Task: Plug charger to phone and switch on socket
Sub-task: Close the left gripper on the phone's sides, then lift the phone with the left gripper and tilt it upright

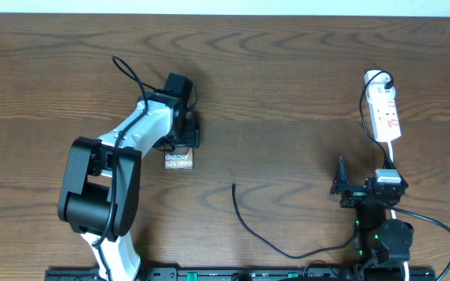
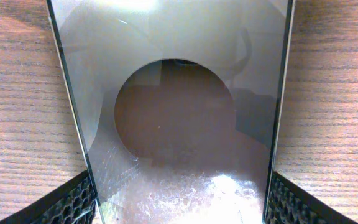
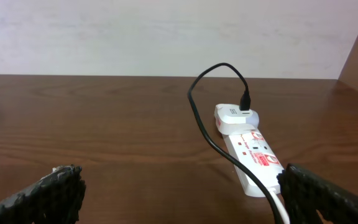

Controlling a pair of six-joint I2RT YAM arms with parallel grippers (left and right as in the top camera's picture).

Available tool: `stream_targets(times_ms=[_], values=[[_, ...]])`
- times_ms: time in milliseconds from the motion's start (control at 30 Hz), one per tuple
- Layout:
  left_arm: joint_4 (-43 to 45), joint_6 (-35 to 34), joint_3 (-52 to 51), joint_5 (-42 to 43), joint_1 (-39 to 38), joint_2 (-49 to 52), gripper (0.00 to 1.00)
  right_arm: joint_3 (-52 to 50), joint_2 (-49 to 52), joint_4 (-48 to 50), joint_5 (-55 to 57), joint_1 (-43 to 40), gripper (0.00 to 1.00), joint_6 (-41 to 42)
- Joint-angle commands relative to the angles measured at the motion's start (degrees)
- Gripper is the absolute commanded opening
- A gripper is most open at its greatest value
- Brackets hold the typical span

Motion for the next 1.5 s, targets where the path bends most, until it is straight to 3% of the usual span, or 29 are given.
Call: stream_targets(times_ms=[0,900,1200,1467], values=[[0.0,-0.1,-1.4,-0.4,0.0,0.1,0.07,-0.1,-0.2,-0.1,0.3,0.0,0.99,0.8],[-2.5,-0.1,0.9,0.7,0.1,-12.4,0.08,-0.1,-0.2,-0.1,0.3,0.0,0.99,0.8],[-3.0,-0.1,1.7,17.3,5.3,-19.6,0.07,-0.1,-0.2,-0.1,0.3,0.0,0.99,0.8],[-2.5,-3.6,1.7,40.1,15.7,-21.7,0.07,-0.1,-0.2,-0.1,0.3,0.0,0.99,0.8]])
